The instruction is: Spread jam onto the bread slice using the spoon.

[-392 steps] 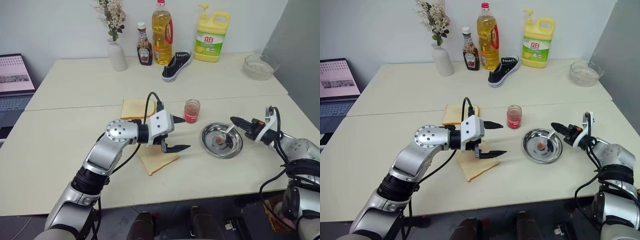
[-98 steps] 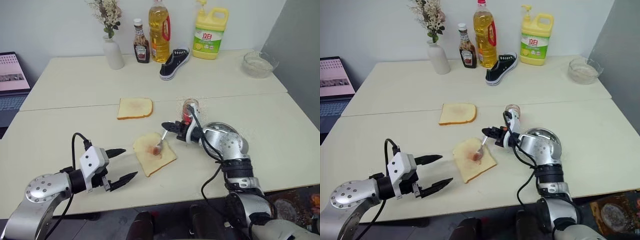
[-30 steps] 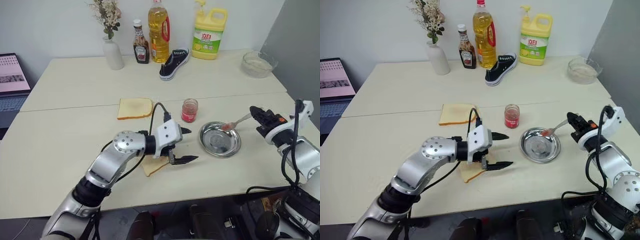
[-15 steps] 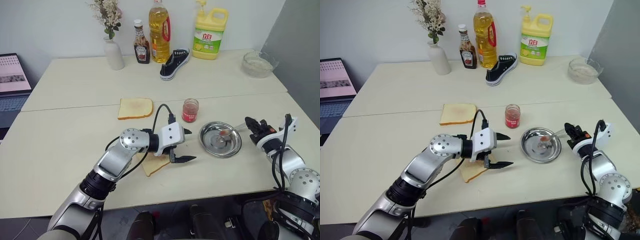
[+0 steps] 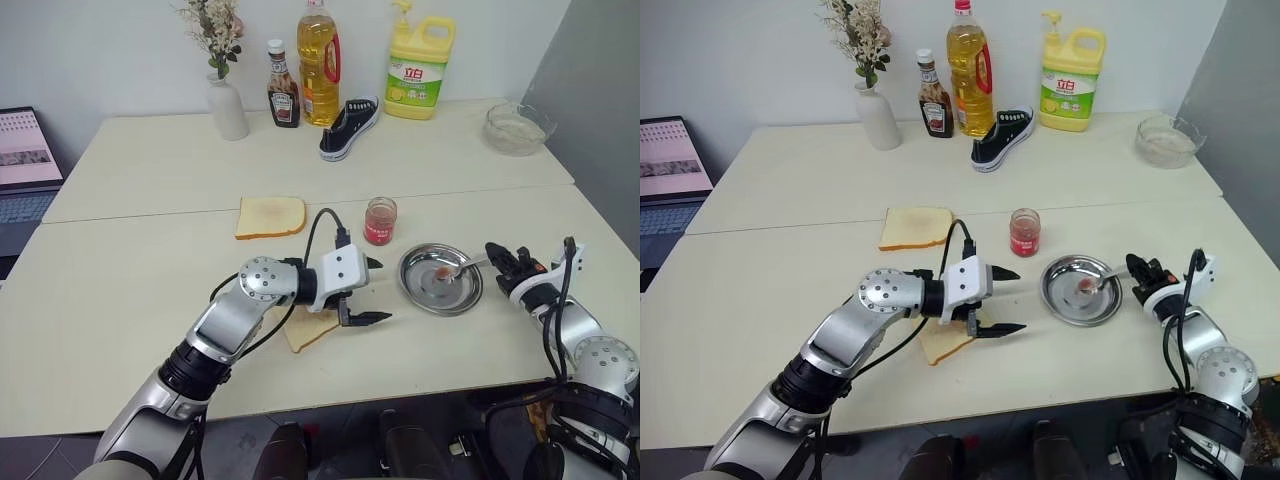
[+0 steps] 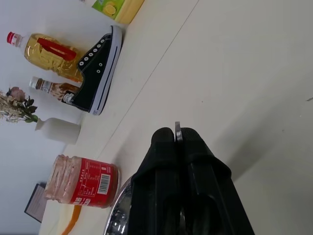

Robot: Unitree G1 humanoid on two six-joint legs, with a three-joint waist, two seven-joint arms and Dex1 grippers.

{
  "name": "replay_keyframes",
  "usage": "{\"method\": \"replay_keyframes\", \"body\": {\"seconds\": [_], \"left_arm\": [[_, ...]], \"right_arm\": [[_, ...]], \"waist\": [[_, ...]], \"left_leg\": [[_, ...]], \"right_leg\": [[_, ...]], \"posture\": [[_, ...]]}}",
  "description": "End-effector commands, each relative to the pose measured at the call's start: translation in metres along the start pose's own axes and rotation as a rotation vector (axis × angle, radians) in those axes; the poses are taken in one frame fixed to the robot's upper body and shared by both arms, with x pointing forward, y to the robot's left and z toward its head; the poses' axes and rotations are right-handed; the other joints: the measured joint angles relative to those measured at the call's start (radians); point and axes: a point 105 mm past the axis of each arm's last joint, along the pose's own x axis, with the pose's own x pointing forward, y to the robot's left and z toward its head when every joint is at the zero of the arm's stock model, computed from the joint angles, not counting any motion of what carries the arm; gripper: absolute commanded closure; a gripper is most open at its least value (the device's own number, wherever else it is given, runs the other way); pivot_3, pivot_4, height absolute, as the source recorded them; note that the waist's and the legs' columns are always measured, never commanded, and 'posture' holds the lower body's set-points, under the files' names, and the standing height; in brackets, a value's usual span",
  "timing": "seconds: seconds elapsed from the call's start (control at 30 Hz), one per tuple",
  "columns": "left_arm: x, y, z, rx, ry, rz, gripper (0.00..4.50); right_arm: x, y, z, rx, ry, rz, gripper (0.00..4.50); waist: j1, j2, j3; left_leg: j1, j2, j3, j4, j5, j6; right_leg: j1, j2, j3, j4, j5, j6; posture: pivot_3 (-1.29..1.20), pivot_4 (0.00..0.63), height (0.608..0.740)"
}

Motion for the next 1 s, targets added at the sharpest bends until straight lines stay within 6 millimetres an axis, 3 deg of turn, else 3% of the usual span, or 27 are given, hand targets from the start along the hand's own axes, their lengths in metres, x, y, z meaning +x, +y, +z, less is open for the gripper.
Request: {"method": "replay_keyframes", "body": {"seconds": [0.03, 0.1, 0.43, 0.57, 0.73, 0.87, 1.0], "left_arm": [[-0.007, 0.004, 0.013, 0.034, -0.037, 0.031, 0.00], [-0.008, 0.004, 0.013, 0.032, -0.035, 0.034, 0.00], [-0.010, 0.005, 0.013, 0.027, -0.034, 0.047, 0.00], [-0.020, 0.010, 0.008, 0.025, -0.015, 0.061, 0.00], [-0.061, 0.035, -0.004, -0.076, 0.030, 0.152, 0.00], [-0.105, 0.052, -0.018, -0.149, 0.095, 0.219, 0.00], [-0.152, 0.067, -0.036, -0.193, 0.199, 0.303, 0.00]], "right_arm": [[-0.001, 0.000, 0.005, 0.028, -0.032, 0.012, 4.01], [0.000, -0.004, 0.006, 0.037, -0.041, -0.001, 3.53], [-0.004, 0.001, 0.021, 0.021, -0.074, -0.003, 0.12], [-0.014, 0.005, 0.041, -0.063, -0.086, -0.018, 0.06], [-0.033, 0.028, 0.060, -0.433, 0.038, -0.028, 0.06], [-0.040, 0.053, 0.054, -0.769, 0.183, 0.026, 0.06], [-0.050, 0.092, 0.021, -1.040, 0.374, 0.241, 0.06]], "waist": [[0.000, 0.000, 0.000], [0.000, 0.000, 0.000], [0.001, 0.000, 0.000], [0.001, 0.000, 0.000], [0.002, 0.001, 0.000], [-0.007, 0.001, 0.000], [-0.008, 0.001, 0.000]], "left_leg": [[0.000, 0.000, 0.000, 0.000, 0.000, 0.000], [0.000, 0.000, 0.000, 0.000, 0.000, 0.000], [0.000, 0.000, 0.000, 0.000, 0.000, 0.000], [0.000, -0.001, 0.000, 0.001, 0.000, 0.000], [-0.001, -0.001, 0.000, 0.000, 0.000, 0.000], [0.001, 0.001, 0.000, 0.000, 0.000, 0.000], [0.001, 0.001, 0.001, 0.000, 0.000, 0.000]], "right_leg": [[0.000, 0.000, 0.000, 0.000, 0.000, 0.000], [0.000, 0.000, 0.000, 0.000, 0.000, 0.000], [0.000, 0.000, 0.000, 0.000, 0.000, 0.000], [0.000, 0.000, 0.000, 0.000, 0.000, 0.000], [0.000, -0.001, 0.000, 0.000, 0.000, 0.000], [0.000, 0.001, 0.000, 0.000, 0.000, 0.000], [0.000, 0.001, 0.000, 0.000, 0.000, 0.000]], "posture": [[0.00, 0.150, 0.740], [0.00, 0.150, 0.740], [0.00, 0.150, 0.740], [0.00, 0.150, 0.740], [0.00, 0.150, 0.740], [0.00, 0.150, 0.740], [0.00, 0.150, 0.740]]}}
